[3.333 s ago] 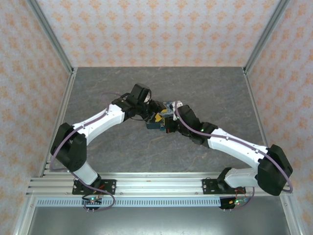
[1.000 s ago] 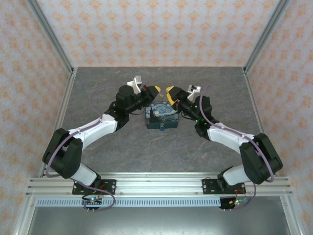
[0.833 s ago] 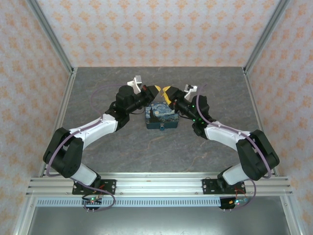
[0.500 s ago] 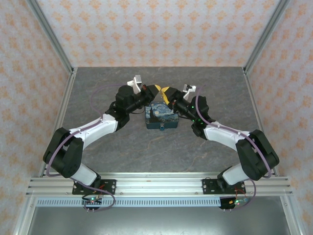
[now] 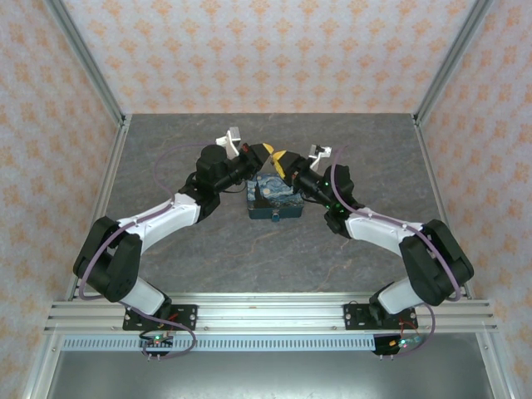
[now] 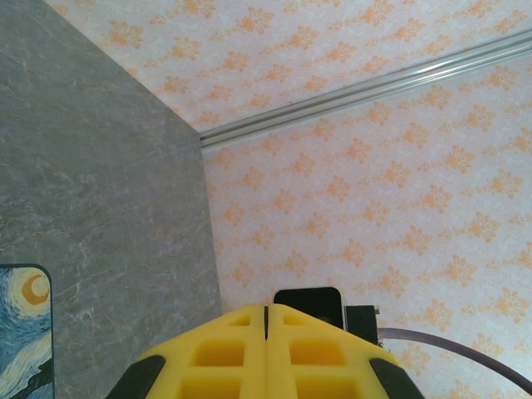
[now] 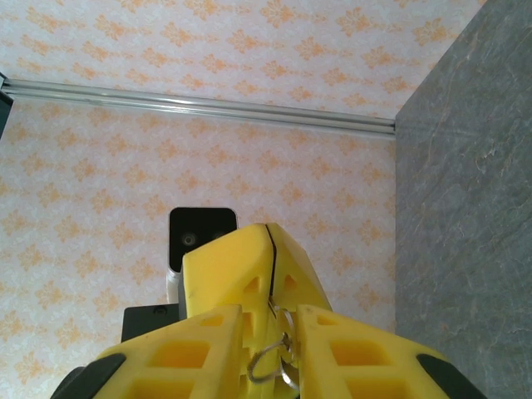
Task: Unlock the padlock with the key
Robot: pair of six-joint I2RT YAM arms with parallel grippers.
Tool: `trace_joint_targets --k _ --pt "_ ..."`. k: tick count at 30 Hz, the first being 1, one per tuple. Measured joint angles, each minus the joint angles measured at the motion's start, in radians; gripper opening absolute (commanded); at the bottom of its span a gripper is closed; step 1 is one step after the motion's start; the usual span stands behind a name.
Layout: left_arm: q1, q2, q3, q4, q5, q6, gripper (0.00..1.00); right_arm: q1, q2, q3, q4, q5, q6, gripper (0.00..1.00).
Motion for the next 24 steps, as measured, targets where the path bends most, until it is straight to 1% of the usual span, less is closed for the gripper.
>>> trace_joint_targets --k 2,3,5,6,7,13,20,24 --pt "0.0 0.0 0.0 0.0 0.0 0.0 0.0 0.002 0.002 -0.004 0.0 0.0 0.0 0.23" --pt "0.0 0.0 0.0 0.0 0.0 0.0 0.0 0.002 0.003 -0.005 0.0 0.0 0.0 0.25" --pt "0.0 0.0 0.0 0.0 0.0 0.0 0.0 0.002 0.004 -0.008 0.0 0.0 0.004 0.41" --pt "0.0 0.0 0.0 0.0 0.0 0.0 0.0 0.003 0.005 -0.011 0.001 0.001 0.003 0.46" --pt "0.0 0.0 0.0 0.0 0.0 0.0 0.0 0.002 0.006 -0.013 0.002 0.0 0.0 0.48" --pt "0.0 0.0 0.0 0.0 0.0 0.0 0.0 -0.005 0.006 -0.027 0.0 0.001 -0.006 0.48" --pt "0.0 0.0 0.0 0.0 0.0 0.0 0.0 -0.064 -0.02 -0.034 -0.03 0.001 -0.032 0.42" --pt "0.0 0.0 0.0 0.0 0.0 0.0 0.0 -0.069 -0.032 -0.02 -0.049 -0.002 -0.051 0.41"
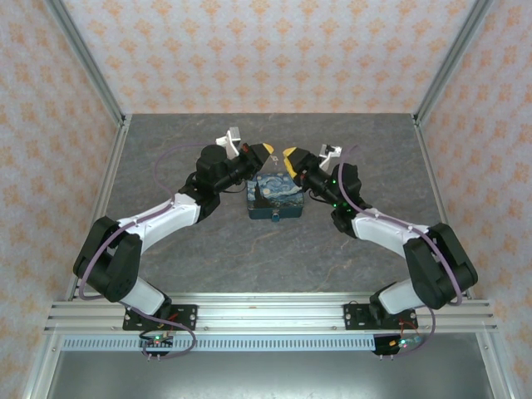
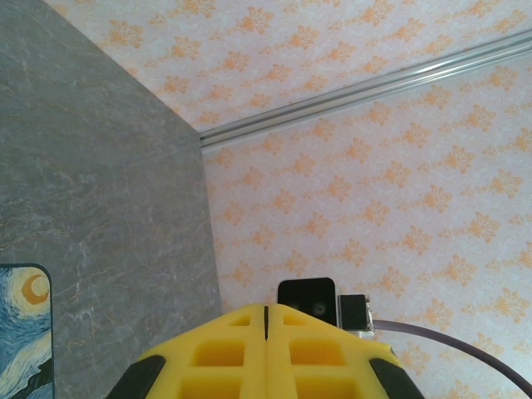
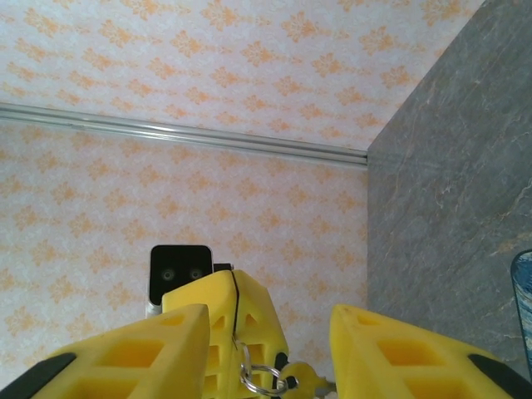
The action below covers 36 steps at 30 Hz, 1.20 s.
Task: Unlock the padlock with the key
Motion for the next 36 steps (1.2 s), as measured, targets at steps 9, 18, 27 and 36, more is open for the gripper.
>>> trace_joint_targets --k 9,18,27,36 --pt "0.0 0.0 0.0 0.0 0.0 -0.007 0.0 0.004 0.053 0.055 0.003 -0.046 -0.005 0.36" --pt "0.001 0.0 0.0 0.0 0.0 -0.008 0.0 0.037 0.098 0.073 0.035 -0.06 0.011 0.29" --pt "0.001 0.004 0.0 -0.001 0.0 -0.007 0.0 0.04 0.098 0.048 0.082 -0.057 0.021 0.22" --pt "0.001 0.005 0.0 -0.001 0.0 -0.007 0.0 0.042 0.082 0.014 0.108 -0.055 0.024 0.21"
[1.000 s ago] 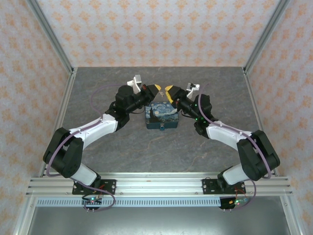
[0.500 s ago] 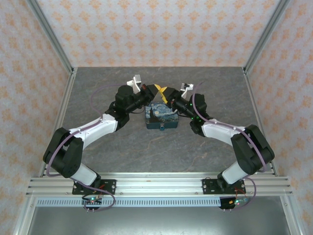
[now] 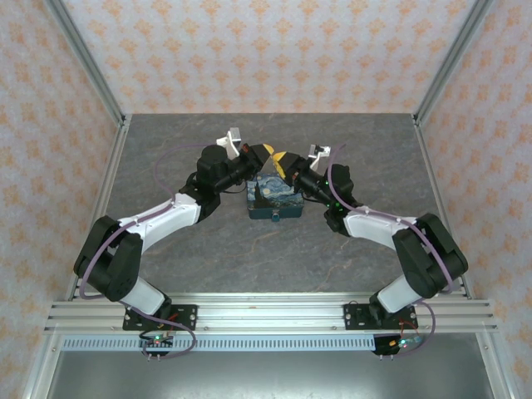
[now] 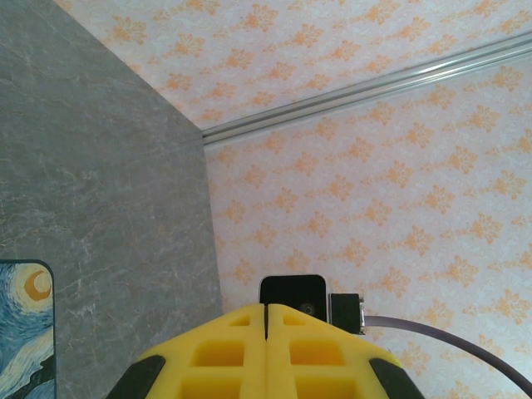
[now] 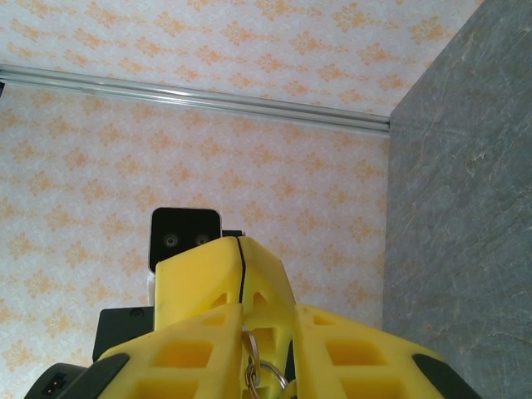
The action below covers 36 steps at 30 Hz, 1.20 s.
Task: Unlock the padlock with the key
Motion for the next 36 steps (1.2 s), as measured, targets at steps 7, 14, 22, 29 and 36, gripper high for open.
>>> trace_joint_targets --k 7,14,22,29,36 --pt "0.0 0.0 0.0 0.0 0.0 0.0 0.0 0.005 -0.003 -0.008 0.005 0.0 0.0 0.18" --pt "0.0 0.0 0.0 -0.001 0.0 0.0 0.0 0.005 -0.003 -0.008 0.008 0.0 0.0 0.11" --pt "0.0 0.0 -0.006 0.0 -0.008 0.0 0.0 0.007 -0.003 -0.008 0.007 0.001 0.003 0.0" --pt "0.0 -0.001 -0.027 0.017 -0.014 -0.018 0.0 0.007 -0.003 -0.008 -0.009 0.001 0.004 0.0" --pt "0.0 -0.009 -0.049 0.028 -0.026 -0.022 0.0 0.009 -0.003 -0.008 -0.023 0.0 0.004 0.0"
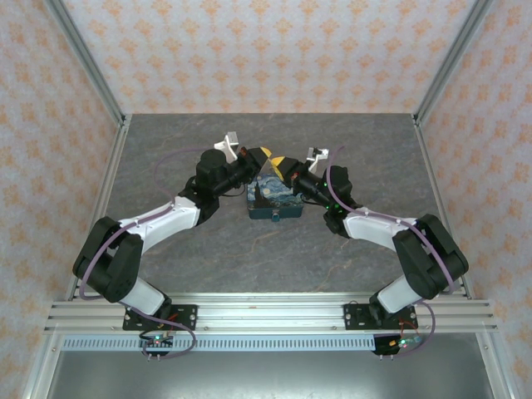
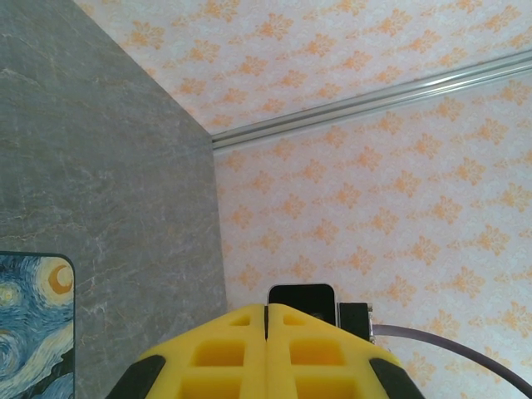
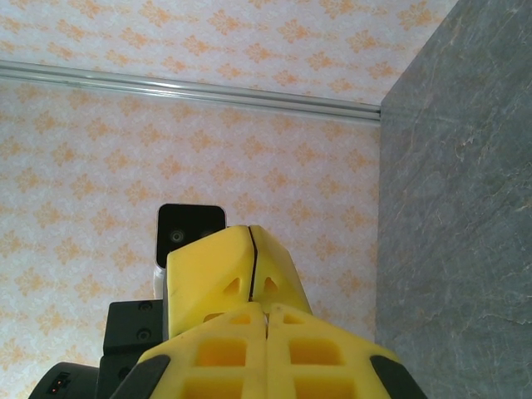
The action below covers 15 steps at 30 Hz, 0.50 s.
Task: Unlock the padlock with the key
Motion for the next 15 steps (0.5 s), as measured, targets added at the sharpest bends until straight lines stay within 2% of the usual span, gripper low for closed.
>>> trace_joint_targets --k 13,14,15 --pt "-0.001 -0.004 -0.003 -0.002 -0.005 -0.003 0.0 0.0 0.0 0.0 0.0 0.004 0.003 0.0" --pt "-0.001 -0.004 -0.003 -0.005 -0.005 -0.003 0.03 0.0 0.0 0.0 0.0 0.004 0.003 0.0" --pt "-0.001 -0.004 -0.002 -0.008 -0.006 -0.003 0.14 0.0 0.002 0.0 -0.001 0.004 0.003 0.0"
